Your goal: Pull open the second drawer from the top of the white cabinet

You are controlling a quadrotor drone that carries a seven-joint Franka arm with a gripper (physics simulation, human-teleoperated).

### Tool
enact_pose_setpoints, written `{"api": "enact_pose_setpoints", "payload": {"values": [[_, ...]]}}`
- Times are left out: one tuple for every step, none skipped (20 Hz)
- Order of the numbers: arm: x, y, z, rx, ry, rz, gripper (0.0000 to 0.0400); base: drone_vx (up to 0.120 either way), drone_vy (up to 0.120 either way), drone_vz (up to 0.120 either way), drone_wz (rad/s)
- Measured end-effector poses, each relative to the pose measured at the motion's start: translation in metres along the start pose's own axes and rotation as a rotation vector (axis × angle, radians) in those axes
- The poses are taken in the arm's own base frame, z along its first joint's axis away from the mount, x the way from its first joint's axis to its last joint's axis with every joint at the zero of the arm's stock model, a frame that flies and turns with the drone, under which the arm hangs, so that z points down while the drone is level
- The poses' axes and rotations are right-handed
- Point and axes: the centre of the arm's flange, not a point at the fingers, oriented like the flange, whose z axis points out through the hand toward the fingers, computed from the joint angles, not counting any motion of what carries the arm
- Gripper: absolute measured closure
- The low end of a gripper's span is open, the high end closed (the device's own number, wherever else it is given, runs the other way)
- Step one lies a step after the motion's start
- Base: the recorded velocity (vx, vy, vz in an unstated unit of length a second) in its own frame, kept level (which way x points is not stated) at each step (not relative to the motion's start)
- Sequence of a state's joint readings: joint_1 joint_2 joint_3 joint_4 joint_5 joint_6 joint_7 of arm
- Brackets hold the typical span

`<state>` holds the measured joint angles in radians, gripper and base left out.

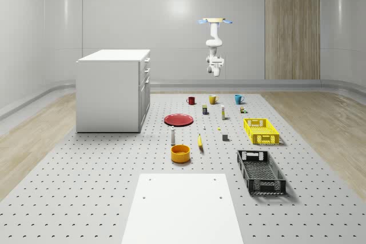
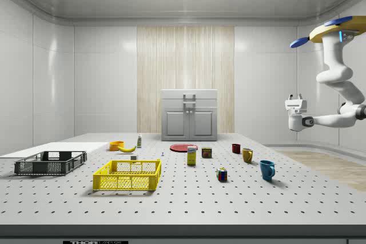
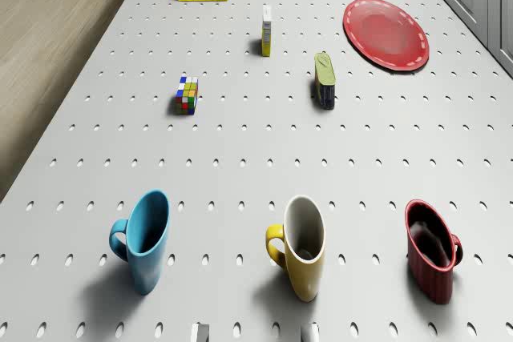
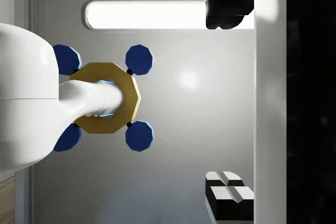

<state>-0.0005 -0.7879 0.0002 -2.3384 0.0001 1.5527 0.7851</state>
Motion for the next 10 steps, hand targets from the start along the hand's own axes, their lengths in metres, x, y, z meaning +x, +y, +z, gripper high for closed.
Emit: {"api": "enact_pose_setpoints", "payload": {"values": [[-0.001,0.001,-0.008,0.001,0.001,0.0,0.0039,0.0,0.0,0.0,0.0],[-0.002,0.002,-0.015,0.001,0.001,0.0,0.0053,0.0,0.0,0.0,0.0],[-0.002,0.002,-0.023,0.002,0.002,0.0,0.0063,0.0,0.0,0.0,0.0],[-0.002,0.003,-0.03,0.002,0.002,0.0,0.0071,0.0,0.0,0.0,0.0],[-0.003,0.003,-0.037,0.003,0.003,0.0,0.0078,0.0,0.0,0.0,0.0],[-0.002,0.003,-0.043,0.003,0.003,0.0,0.0083,0.0,0.0,0.0,0.0],[-0.002,0.002,-0.05,0.004,0.004,0.0,0.0086,0.0,0.0,0.0,0.0],[-0.002,0.002,-0.056,0.004,0.004,0.0,0.0089,0.0,0.0,0.0,0.0],[-0.002,0.002,-0.061,0.005,0.005,0.0,0.0092,0.0,0.0,0.0,0.0],[-0.001,0.001,-0.066,0.006,0.006,0.0,0.0094,0.0,0.0,0.0,0.0]]}}
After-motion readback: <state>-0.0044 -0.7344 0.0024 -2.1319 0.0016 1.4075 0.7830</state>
